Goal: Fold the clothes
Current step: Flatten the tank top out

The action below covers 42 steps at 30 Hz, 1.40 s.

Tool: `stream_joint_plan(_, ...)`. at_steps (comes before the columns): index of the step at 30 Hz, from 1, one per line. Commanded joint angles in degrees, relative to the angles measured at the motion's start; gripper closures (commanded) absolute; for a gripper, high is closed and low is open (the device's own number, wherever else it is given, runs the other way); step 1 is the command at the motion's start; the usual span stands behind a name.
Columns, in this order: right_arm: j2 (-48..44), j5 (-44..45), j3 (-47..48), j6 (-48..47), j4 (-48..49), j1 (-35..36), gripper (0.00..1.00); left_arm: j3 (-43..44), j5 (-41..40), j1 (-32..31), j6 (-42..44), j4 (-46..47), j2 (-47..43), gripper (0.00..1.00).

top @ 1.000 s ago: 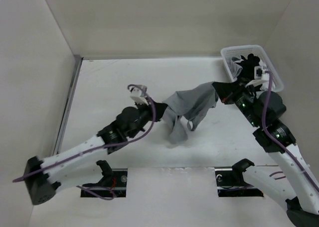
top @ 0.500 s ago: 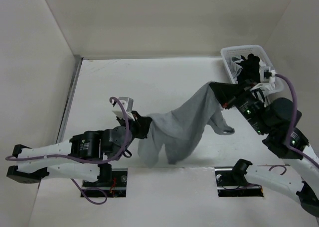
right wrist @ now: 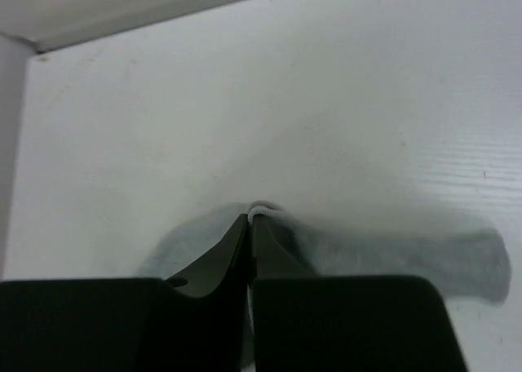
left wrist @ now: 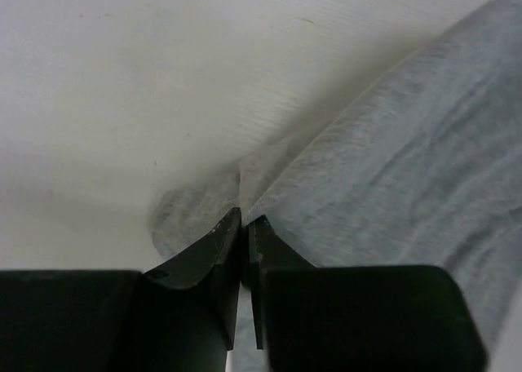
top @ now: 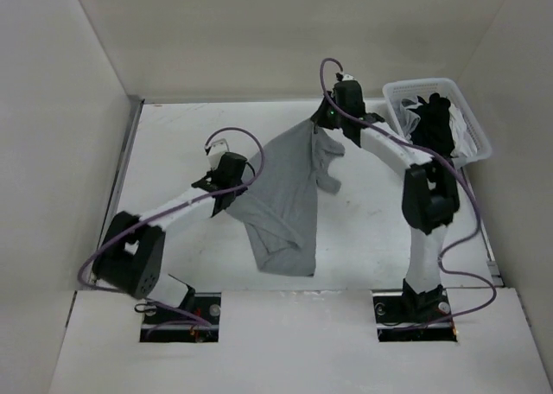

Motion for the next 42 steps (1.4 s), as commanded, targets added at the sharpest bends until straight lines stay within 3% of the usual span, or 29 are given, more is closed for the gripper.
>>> stream_joint_plan(1,9.6,-3.3,19.4,0.5,-3.5,-3.2,0.96,4.4,7.5,7.6,-0.7,17.9,8.9,0.88)
stream_joint_plan(3,14.4,-2.3,27.9,0.2,-7.5,-4.7,0.94,9.5,14.2,11.7,-1.9,21.3,16.9,0.74)
stream_joint_plan(5,16.0,0.9,32.3,-0.1,-8.6,-6.2,0.67,13.5,19.2,14.8,-2.6,21.5,19.3,0.58)
stream_joint_plan(7,14.0,2.5,30.6,-0.1,-7.4,-6.6,0.51,14.5,17.6,15.4,-2.4,21.0,16.1,0.48)
stream_joint_plan(9,8.0,4.3,23.3,0.6,-6.4,-6.3,0.48,13.5,12.5,14.4,-0.3,19.2,9.9,0.46)
stream_joint_plan(11,0.3,7.1,11.3,1.8,-2.2,-5.6,0.48,11.0,6.9,9.3,0.5,16.6,3.7,0.47)
stream_joint_plan(12,-3.6,8.4,4.5,2.3,0.7,-4.2,0.52,9.8,4.9,4.9,0.9,15.2,1.4,0.51)
stream_joint_plan(13,-7.6,9.6,-2.1,2.9,3.5,-3.2,0.63,8.5,3.1,0.1,0.4,12.8,-0.1,0.56)
stream_joint_plan(15,-14.4,11.6,-13.6,4.3,7.1,-0.7,0.91,7.6,0.5,-10.9,-3.5,7.4,-0.3,0.73)
stream_joint_plan(16,-17.7,12.6,-18.8,4.9,8.1,0.6,0.99,7.2,-1.1,-15.1,-6.7,4.2,0.2,0.88)
stream_joint_plan(18,-24.3,14.4,-28.5,6.3,9.7,3.2,1.00,6.8,-3.6,-21.4,-15.8,0.3,0.8,1.00)
stream_joint_plan(21,-34.6,18.1,-41.2,9.2,10.7,7.1,0.99,4.9,-5.8,-25.0,-23.8,0.7,1.3,1.00)
stream_joint_plan(28,-54.7,20.4,-58.0,13.9,6.0,10.8,0.94,4.1,-6.0,-30.7,-36.6,3.8,9.2,0.68)
stream_joint_plan(37,-61.7,18.6,-61.4,12.0,2.7,10.5,0.91,-1.4,-5.1,-32.8,-49.9,6.0,9.4,0.71)
stream_joint_plan(42,-61.8,18.1,-61.5,11.5,3.5,10.7,0.90,-1.1,-3.7,-32.3,-51.6,8.5,13.0,0.72)
